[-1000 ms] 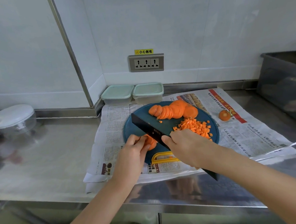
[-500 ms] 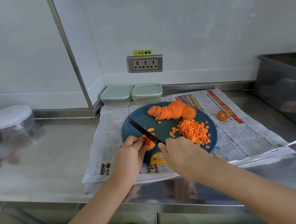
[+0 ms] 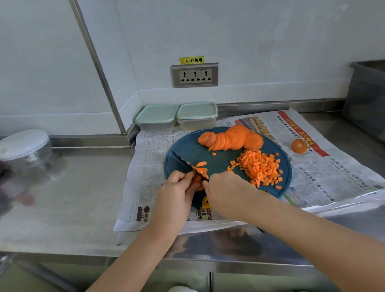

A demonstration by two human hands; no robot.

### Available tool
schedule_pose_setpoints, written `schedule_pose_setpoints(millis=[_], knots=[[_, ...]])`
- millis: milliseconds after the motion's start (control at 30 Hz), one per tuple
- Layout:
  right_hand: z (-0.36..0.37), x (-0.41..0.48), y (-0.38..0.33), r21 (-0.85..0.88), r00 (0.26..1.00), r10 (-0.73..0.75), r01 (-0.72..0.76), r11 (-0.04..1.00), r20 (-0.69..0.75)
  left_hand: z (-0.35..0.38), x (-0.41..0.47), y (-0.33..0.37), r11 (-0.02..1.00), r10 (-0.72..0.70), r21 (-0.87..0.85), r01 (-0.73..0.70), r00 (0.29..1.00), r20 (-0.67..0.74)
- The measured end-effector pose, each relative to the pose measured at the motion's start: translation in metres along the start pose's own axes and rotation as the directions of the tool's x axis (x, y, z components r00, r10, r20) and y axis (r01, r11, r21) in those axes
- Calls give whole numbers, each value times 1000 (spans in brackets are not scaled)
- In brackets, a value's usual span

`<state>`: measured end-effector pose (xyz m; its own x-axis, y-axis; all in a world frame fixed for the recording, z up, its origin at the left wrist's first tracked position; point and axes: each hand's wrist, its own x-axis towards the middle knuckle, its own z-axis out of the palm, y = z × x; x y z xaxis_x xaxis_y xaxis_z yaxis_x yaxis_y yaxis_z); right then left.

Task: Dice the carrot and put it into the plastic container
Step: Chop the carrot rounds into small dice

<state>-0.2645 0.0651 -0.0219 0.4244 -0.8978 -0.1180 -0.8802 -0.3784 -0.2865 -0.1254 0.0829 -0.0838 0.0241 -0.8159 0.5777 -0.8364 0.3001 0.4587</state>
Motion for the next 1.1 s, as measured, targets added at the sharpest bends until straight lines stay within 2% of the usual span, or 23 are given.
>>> schedule_pose_setpoints(millis=[67, 200, 300, 400, 467, 633, 900, 1100], knots=[[-4, 3, -1, 95, 999, 51, -51, 994, 3, -1, 0, 1, 1000, -3, 1, 3, 1000, -6], [-23, 7, 12, 232, 980, 53, -97, 968, 189, -2, -2, 3, 999, -34, -22, 34, 999, -23], [-30, -4, 20, 311, 982, 52, -108, 944, 184, -4, -3, 4, 998, -60, -26, 60, 998, -17], [-33, -14, 16, 170, 996, 31, -44, 985, 80, -4, -1, 4, 996, -81, -29, 81, 997, -15], [-33, -20, 12, 171, 999, 25, -30, 985, 33, -5, 0, 4, 996, -86, -26, 85, 996, -16], [-39, -32, 5, 105, 999, -24, 20, 994, 43, -5, -1, 2, 996, -78, -33, 77, 997, -10], [-38, -38, 3, 162, 1000, -7, 2, 987, 26, -6, -1, 2, 998, -47, -31, 46, 999, -20], [-34, -36, 4, 96, 1000, -29, 28, 995, 12, -4, 0, -2, 996, -59, -61, 57, 998, -15]])
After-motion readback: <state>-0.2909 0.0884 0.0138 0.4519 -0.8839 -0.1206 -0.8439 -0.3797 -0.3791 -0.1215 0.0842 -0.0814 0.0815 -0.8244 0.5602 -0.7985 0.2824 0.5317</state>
